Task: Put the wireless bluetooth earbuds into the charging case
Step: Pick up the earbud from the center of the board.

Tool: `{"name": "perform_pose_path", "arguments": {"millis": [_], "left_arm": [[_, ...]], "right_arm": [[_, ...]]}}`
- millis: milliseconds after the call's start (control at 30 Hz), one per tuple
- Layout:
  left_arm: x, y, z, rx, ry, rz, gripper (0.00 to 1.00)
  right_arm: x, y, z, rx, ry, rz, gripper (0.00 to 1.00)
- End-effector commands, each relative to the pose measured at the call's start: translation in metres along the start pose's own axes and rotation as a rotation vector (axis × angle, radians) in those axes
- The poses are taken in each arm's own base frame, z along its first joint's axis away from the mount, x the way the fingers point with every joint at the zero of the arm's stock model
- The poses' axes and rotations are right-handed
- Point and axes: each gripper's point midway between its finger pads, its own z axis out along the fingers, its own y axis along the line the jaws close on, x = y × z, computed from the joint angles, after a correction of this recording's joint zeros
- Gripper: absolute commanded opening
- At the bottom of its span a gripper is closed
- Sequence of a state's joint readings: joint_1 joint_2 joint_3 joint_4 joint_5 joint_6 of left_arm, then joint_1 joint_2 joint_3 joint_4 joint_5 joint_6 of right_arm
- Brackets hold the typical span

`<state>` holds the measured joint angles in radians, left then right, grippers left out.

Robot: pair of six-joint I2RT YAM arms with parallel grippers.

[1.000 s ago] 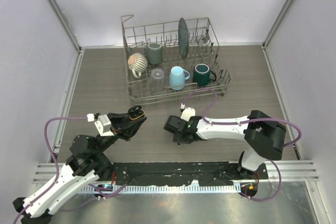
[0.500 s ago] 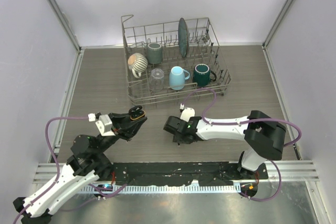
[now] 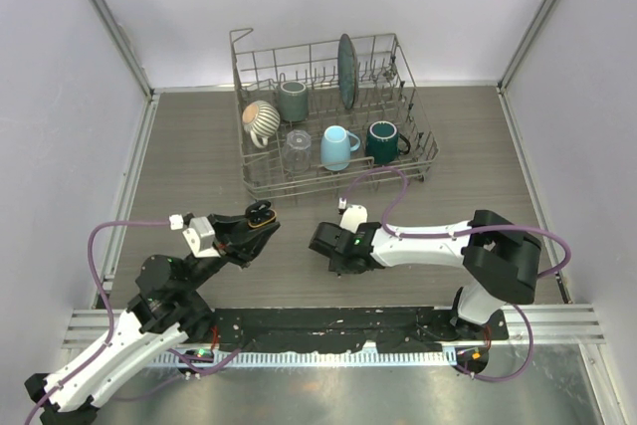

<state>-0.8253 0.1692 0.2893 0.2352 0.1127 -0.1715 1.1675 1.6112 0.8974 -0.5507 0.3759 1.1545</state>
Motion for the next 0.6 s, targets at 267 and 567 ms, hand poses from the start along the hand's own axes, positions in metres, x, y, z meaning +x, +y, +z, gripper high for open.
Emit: {"name": "perform_pose_path", "arguments": {"millis": [267,567], "left_arm": [[-0.014,0.001,0.001,-0.006,-0.046,0.014,0.00],[-0.015,0.001,0.002,-0.009,-0.043,0.016,0.00]], "right_arm": [[-0.007,-0.004,0.004,0.025,-0.028,-0.010,0.24],[-0.029,-0.001,-0.010,-0.033,-0.127,0.018,0.05]]}}
